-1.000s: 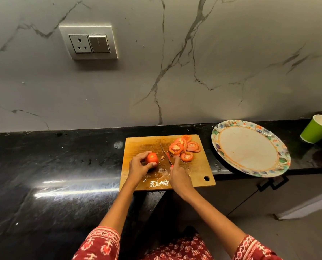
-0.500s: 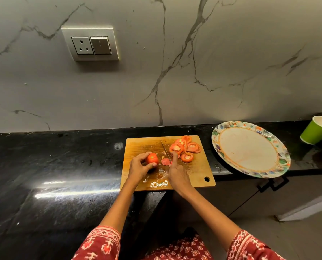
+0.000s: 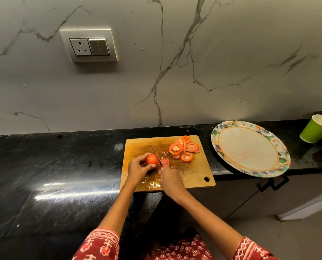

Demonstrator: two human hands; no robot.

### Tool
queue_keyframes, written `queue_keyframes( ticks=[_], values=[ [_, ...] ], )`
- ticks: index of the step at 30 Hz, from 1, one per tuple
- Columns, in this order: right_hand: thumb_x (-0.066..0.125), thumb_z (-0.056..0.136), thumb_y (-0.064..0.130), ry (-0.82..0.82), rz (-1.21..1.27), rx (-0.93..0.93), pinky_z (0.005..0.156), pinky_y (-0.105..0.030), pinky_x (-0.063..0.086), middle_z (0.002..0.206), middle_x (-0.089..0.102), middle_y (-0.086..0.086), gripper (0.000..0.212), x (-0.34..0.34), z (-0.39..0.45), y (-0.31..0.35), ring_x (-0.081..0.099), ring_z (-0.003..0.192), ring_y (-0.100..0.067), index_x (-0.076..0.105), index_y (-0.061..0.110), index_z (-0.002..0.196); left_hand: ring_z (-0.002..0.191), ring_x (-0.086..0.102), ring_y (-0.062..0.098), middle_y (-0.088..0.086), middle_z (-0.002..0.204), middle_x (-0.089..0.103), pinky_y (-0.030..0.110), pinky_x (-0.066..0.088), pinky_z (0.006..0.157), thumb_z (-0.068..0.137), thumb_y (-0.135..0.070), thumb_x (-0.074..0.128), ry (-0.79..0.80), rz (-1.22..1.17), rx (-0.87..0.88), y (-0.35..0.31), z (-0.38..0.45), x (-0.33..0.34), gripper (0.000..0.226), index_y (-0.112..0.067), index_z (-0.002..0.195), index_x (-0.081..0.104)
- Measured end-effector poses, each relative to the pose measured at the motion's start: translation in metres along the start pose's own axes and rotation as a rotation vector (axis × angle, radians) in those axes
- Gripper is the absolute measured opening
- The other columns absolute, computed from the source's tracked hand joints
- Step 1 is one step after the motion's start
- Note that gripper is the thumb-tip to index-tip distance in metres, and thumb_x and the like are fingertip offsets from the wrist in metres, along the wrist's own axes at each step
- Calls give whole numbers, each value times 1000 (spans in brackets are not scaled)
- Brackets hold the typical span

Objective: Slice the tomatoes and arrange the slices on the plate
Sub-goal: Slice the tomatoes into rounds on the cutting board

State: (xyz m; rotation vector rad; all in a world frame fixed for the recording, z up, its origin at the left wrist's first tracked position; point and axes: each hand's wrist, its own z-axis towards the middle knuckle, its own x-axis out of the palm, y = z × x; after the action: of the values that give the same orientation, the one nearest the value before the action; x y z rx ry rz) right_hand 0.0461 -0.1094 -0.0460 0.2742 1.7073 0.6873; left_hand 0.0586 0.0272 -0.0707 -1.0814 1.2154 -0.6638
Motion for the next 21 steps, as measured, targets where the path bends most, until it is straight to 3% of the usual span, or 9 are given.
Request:
queue_keyframes(
  ticks=[7,17,21],
  values=[
    [24,103,19,-8,-23,29,72,-34,38,106,61,-20,33,-2,-5,4,58,100,-35,45,1,120,121,49,24,12,128,56,33,41,99,71,-6,76,-5,55,2,-4,1,3,55,-7,123,57],
    [33,99,8,48,-74,91,85,-40,44,116,57,-19,30,-5,-5,14,54,110,-34,39,2,127,120,50,24,13,128,56,21,38,89,72,-6,75,-40,103,11,-9,0,6,55,-4,123,56],
    [41,97,10,33,-45,106,79,-36,43,117,58,-19,29,-7,3,19,56,109,-34,40,1,125,118,53,25,14,123,59,20,40,90,69,-4,77,-33,133,61,-10,-1,9,52,-4,118,60]
  ],
)
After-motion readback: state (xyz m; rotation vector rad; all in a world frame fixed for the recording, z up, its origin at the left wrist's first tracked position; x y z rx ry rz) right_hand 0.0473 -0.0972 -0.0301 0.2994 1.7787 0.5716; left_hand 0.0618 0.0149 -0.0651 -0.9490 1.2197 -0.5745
